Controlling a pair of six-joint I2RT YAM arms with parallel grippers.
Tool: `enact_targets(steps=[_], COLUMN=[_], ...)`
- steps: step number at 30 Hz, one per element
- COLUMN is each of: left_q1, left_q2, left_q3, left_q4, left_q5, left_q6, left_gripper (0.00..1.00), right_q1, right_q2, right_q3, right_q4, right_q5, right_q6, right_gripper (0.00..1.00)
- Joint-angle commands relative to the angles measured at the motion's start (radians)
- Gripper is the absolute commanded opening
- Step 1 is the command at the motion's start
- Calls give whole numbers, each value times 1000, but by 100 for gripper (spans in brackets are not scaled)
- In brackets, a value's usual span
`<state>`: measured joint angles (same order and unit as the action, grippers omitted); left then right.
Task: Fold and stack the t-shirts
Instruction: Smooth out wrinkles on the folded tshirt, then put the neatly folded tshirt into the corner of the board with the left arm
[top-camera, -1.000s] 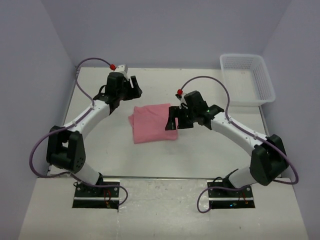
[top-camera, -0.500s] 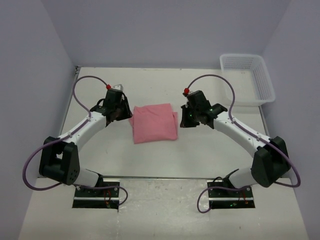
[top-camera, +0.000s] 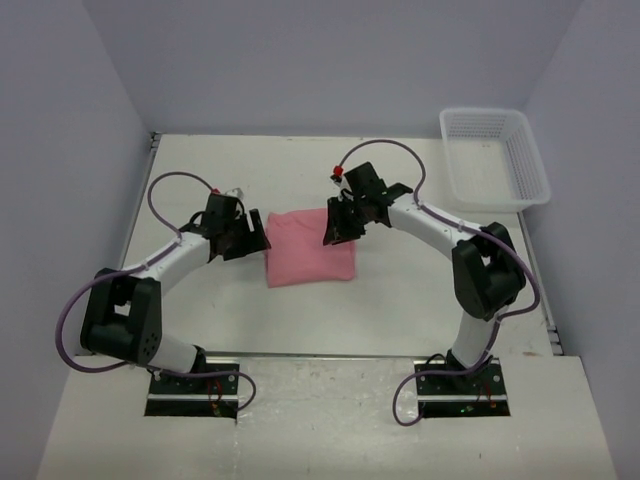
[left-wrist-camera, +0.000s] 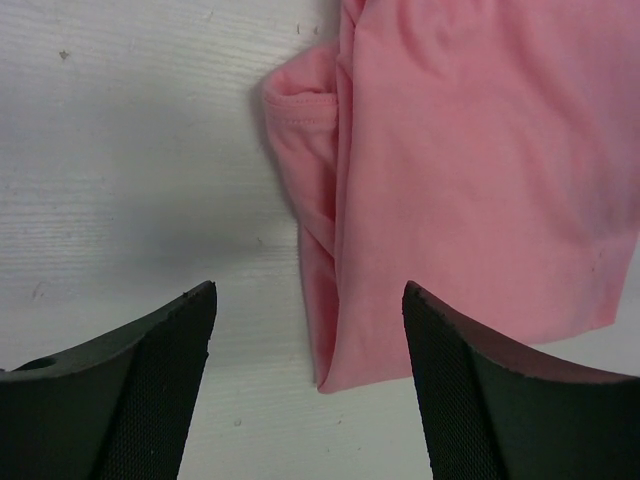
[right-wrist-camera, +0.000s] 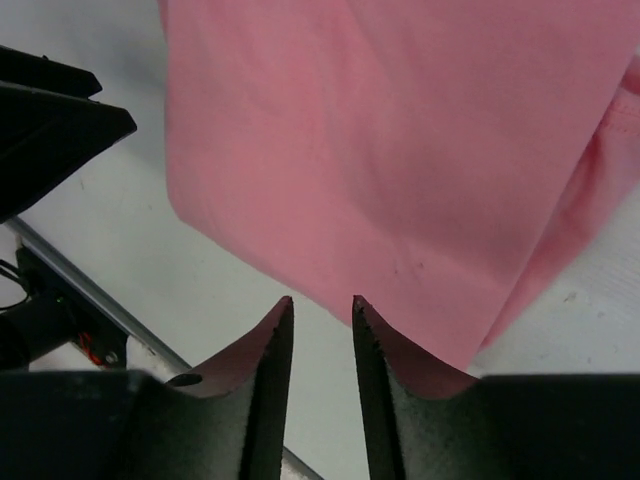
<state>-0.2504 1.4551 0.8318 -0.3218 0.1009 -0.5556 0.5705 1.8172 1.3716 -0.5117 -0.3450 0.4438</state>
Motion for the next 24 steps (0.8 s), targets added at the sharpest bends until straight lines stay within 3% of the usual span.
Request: enact_targets(steps=[1,3,4,5,7,11,12,14,15,17,24], left_q1=[31,43,51,54,54,54,56,54,56,54,51], left_q2=[5,17,21,21,16,-9,-19,-25,-30,-38,-67], left_q3=[-32,-49,-59,-72,-77,-74,-73,-65,-65,-65,-42], left_q4=[81,102,124,133,144,130,127,113,113,110,112], left_q5=[66,115,126,134,140,122,105,91,91,95,151], left_q6=[26,17,10,-1,-4,-7,-6,-7,-7,-10,-3], left_gripper=[76,76,76,75,75,75,75,75,75,75,75], right_q1=[2,3,2,2,5,29,29,28,28,13,-52], right_q2=[28,43,60,68,79,48,24,2,-16,-28,-73], right_q3=[55,72,90,99,116,54,31,-25,-38,-72,-193], right_q4=[-8,-25,-37,-48,-76,-54,-42,-22,-19,-11,71], right_q5=[-60,-48,-43,-35,-3,8,9,49,82,118,104], right_q6=[-34,-42,-45,-43,-43,-47,-42,-28,-22,-7,36], right_gripper=[34,34,13,0,0,27,39,47,59,71,80])
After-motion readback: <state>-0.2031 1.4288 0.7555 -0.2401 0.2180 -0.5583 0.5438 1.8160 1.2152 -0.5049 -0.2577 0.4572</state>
